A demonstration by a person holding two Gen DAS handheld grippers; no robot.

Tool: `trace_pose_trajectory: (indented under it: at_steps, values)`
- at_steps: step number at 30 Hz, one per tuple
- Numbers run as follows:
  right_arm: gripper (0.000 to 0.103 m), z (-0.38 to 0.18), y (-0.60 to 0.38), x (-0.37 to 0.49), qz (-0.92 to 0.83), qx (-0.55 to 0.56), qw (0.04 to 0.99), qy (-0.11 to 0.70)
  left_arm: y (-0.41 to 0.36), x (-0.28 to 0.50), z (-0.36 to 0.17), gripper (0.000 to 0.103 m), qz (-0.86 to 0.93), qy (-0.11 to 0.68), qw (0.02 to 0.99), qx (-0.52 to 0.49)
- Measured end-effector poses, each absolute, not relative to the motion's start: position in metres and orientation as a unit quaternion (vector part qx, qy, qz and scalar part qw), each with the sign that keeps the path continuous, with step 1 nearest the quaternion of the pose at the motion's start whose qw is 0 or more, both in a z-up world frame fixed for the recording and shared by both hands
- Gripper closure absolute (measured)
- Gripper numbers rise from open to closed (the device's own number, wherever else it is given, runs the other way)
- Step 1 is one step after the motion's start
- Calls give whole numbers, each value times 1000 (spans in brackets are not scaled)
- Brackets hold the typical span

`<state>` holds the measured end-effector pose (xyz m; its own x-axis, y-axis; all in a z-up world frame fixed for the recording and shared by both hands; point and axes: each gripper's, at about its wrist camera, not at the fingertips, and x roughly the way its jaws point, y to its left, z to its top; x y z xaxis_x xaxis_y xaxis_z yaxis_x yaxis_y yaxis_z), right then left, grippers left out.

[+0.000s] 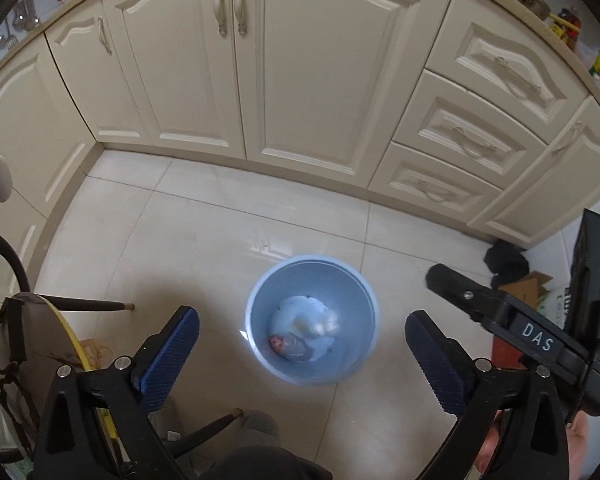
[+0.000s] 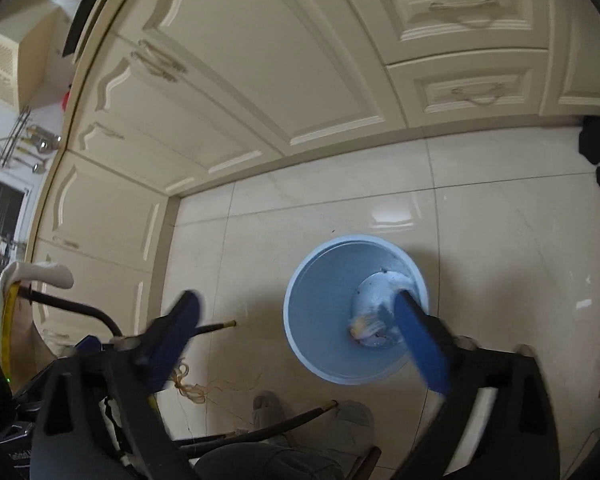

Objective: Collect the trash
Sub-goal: 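Move both tools back from the bin to the table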

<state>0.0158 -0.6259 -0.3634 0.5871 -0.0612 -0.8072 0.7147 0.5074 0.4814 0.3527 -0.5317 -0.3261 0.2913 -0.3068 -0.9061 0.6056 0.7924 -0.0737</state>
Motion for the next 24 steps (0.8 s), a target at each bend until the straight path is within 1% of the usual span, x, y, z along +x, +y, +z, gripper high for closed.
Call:
trace_pose_trajectory:
  at_steps: [6,10,13,18,24]
  values:
    - [0,-334,-615,1,-262,416,789,369,-509,314,-295,2,-295,497,806,131]
    - [0,-296,-596,-8,-263,398,807,348,-488,286,-264,2,-310,474,816,116]
    - [0,-262,-579,-14,-261,382,825,324,-464,262,-230,2,-322,443,831,102]
    - [0,-198,-537,-19,-248,345,860,283,-400,220,-172,1,-335,385,856,79]
    - [0,-147,-476,-13,-215,308,891,254,-311,170,-122,1,-328,331,883,49]
